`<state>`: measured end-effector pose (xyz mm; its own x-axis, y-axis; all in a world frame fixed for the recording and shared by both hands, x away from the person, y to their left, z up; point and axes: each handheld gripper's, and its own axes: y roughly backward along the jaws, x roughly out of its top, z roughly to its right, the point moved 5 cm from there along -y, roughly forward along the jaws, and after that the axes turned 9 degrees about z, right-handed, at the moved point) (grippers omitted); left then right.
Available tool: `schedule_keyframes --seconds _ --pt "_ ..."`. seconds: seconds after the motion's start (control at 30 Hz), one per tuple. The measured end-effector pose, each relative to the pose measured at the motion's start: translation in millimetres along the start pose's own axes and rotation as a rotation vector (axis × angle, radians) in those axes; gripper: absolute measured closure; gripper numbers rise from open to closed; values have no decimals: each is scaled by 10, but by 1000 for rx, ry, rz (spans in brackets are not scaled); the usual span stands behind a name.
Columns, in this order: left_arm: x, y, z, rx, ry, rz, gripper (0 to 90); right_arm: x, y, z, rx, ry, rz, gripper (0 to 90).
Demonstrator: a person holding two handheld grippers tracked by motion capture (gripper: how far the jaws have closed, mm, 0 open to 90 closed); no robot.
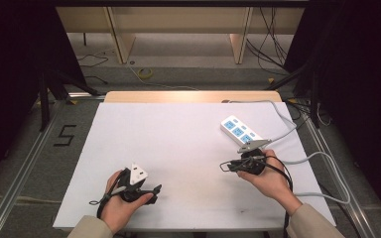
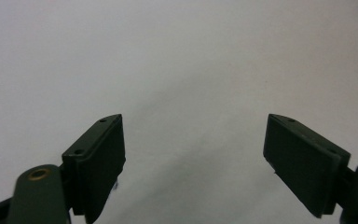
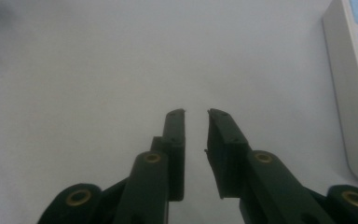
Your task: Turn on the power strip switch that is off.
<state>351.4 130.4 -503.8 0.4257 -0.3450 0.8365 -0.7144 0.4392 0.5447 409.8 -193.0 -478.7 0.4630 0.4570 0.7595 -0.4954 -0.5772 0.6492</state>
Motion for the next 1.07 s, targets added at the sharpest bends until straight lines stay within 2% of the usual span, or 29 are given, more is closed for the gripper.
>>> schedule_keyframes --seconds 0.23,0.43,0.77,1.07 --pt "-5 -5 0 0 1 -1 203 -97 34 -16 16 -10 20 642" --pt "-11 -6 4 -1 3 -3 203 -193 66 -52 35 -17 41 593" --pt "-26 -15 10 -2 2 -7 205 -351 126 -102 42 -9 73 549" --pt "-36 -24 -7 -2 16 -7 204 -392 145 -116 40 -13 101 513"
